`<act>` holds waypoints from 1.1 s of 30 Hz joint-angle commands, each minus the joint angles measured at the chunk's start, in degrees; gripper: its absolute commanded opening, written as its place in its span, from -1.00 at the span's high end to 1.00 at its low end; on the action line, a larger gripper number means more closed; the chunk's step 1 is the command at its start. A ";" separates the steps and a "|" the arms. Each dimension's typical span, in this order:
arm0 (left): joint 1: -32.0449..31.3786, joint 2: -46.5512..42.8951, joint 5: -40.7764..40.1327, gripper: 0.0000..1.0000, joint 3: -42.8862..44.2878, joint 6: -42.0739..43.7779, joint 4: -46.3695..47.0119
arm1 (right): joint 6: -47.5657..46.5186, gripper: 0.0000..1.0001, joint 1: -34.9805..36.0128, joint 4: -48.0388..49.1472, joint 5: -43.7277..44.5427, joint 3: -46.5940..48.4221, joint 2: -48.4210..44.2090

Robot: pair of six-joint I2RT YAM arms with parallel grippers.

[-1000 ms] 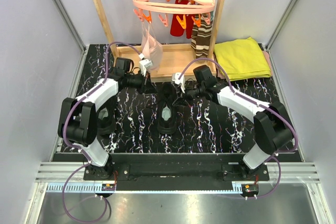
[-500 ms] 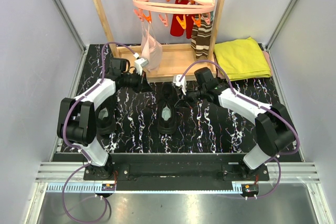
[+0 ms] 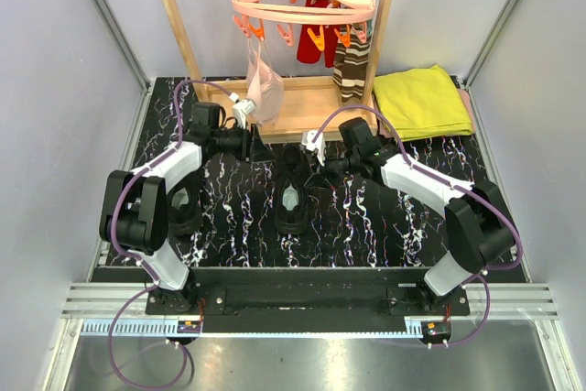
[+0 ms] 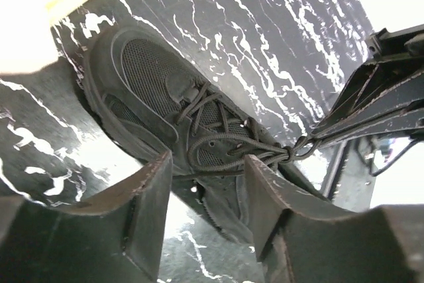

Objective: Tie the shoes

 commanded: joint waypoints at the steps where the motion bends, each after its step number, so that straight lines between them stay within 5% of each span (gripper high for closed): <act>1: 0.31 0.43 0.65 -0.06 -2.23 -10.03 7.68 | 0.27 1.00 0.29 -0.65 -0.26 1.70 -0.23; 13: 0.04 3.51 -0.76 -0.14 -8.47 -31.41 20.60 | -0.17 1.00 0.29 -0.66 -0.09 2.14 -0.05; 16: -0.22 3.94 -0.67 -0.01 -8.38 -32.81 21.91 | 0.18 1.00 0.29 -0.65 0.27 2.14 -0.23; 19: -0.48 4.38 0.11 0.50 -7.94 -34.05 23.94 | 1.14 1.00 0.29 -0.57 0.53 2.05 -0.49; 20: -0.48 4.38 0.64 0.91 -7.86 -34.05 24.38 | 1.40 1.00 0.29 -0.57 0.88 2.05 -0.58; 21: -0.31 4.47 0.82 1.00 -7.77 -33.79 24.38 | 1.76 1.00 0.29 -0.57 1.06 2.05 -0.67; 33: 2.50 1.92 -7.26 1.00 -3.29 -18.33 9.80 | 9.93 1.00 -2.43 -1.09 3.52 0.21 -4.01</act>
